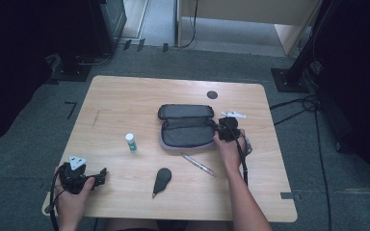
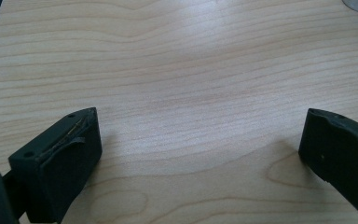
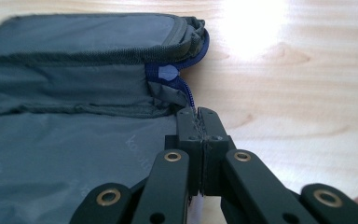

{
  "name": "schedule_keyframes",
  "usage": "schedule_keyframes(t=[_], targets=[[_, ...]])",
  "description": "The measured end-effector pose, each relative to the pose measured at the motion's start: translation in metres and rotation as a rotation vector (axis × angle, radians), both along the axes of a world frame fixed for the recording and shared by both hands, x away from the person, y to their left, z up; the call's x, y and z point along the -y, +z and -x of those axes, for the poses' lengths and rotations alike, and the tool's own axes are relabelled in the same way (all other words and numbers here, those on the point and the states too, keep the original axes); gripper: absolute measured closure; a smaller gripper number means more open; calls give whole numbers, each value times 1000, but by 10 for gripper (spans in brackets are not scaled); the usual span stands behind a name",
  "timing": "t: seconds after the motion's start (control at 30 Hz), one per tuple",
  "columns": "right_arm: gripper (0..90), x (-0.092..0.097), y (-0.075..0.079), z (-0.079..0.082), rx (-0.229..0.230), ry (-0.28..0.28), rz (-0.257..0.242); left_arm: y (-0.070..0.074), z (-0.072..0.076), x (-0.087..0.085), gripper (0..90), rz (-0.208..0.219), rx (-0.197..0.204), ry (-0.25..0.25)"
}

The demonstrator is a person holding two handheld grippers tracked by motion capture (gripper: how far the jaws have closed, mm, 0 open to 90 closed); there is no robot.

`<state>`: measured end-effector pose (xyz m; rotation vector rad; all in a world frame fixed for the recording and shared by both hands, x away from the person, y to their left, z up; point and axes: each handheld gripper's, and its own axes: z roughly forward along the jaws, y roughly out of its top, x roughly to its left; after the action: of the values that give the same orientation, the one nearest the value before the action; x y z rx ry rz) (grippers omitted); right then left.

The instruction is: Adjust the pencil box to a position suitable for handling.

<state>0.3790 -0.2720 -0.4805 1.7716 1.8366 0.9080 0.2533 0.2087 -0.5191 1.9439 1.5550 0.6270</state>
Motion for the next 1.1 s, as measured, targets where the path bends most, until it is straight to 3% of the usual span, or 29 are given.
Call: schedule_keyframes(t=[0.13, 0.47, 0.63, 0.7, 0.73, 0.77, 0.8, 0.9, 0.93, 1.0, 1.03, 1.1], targets=[[899, -10, 1, 10, -1, -35, -27, 0, 0, 0, 0, 0, 0, 0], [898, -34, 0, 29, 23, -35, -56, 0, 0, 0, 0, 0, -1, 0], [897, -42, 0, 33, 47, -18, -42, 0, 0, 0, 0, 1, -1, 1], [893, -42, -2, 33, 33, -10, -53, 0, 0, 0, 0, 0, -1, 0], [879, -42, -2, 34, 27, -3, -56, 0, 0, 0, 0, 2, 0, 1], [777, -40, -2, 37, 34, 13, -78, 0, 0, 0, 0, 2, 0, 1], [777, -40, -2, 37, 34, 13, -78, 0, 0, 0, 0, 2, 0, 1], [651, -35, 5, 50, 98, 57, -58, 0, 0, 0, 0, 2, 0, 1], [636, -31, 9, 59, 119, 99, -69, 0, 0, 0, 0, 1, 0, 1], [625, -29, 10, 62, 135, 116, -65, 0, 0, 0, 0, 1, 0, 0], [609, -26, 12, 72, 155, 162, -65, 0, 0, 0, 0, 1, 0, 1], [600, -24, 13, 78, 167, 176, -63, 0, 0, 0, 0, 2, 0, 1]])
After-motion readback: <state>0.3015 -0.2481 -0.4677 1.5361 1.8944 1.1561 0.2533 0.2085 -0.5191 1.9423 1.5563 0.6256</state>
